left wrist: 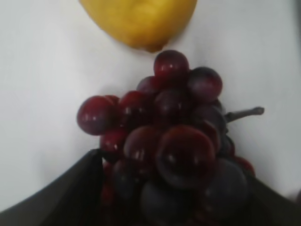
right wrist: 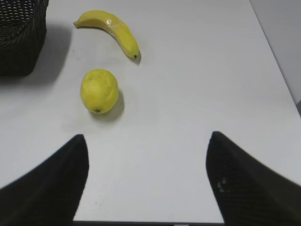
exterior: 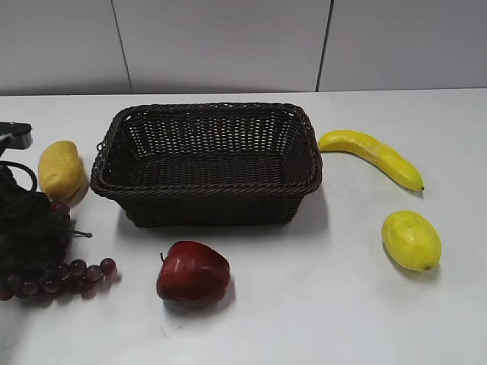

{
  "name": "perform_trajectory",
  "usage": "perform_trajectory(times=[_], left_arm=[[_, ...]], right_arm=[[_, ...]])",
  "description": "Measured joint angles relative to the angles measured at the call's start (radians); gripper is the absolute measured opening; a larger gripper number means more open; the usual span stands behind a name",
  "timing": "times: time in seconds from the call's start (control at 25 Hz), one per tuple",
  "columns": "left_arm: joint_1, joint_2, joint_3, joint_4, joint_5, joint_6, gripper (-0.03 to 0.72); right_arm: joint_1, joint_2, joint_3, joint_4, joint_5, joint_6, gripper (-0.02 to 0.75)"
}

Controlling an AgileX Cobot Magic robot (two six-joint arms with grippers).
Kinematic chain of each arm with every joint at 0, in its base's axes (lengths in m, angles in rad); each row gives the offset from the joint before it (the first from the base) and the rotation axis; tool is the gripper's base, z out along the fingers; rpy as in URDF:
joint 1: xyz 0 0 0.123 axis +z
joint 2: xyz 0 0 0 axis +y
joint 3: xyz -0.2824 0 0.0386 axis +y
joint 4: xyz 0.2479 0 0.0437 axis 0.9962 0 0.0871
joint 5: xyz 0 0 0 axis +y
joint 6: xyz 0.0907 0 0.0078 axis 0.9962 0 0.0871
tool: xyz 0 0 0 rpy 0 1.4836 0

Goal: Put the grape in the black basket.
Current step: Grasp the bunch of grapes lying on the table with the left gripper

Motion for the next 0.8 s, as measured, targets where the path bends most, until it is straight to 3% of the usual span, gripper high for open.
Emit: perform_trajectory(times=[0.16,0.32,0.56,0.72,0.8], left_arm=[[-0.005,0.019,-0.007,0.0,0.002,0.0,0.606],[-0.005,0.021,-0.025,0.001,0.044,0.0,0.406],[-0.005,0.026,-0.095,0.004,0.233,-0.008,0.332],[-0.005,-0.017,-0.126,-0.013,0.367,-0.012,0.187],[-0.005,-0.061,-0.13,-0.022,0.397,-0.014,0.178]], right_arm=[[0.0,0.0,0.0,0.0,0.0,0.0,0.59],[0.0,0.0,0.0,0.0,0.0,0.0,0.59],[0.0,0.0,0.0,0.0,0.0,0.0,0.59],[0.0,0.0,0.0,0.0,0.0,0.0,0.59],[0.0,0.0,0.0,0.0,0.0,0.0,0.59]])
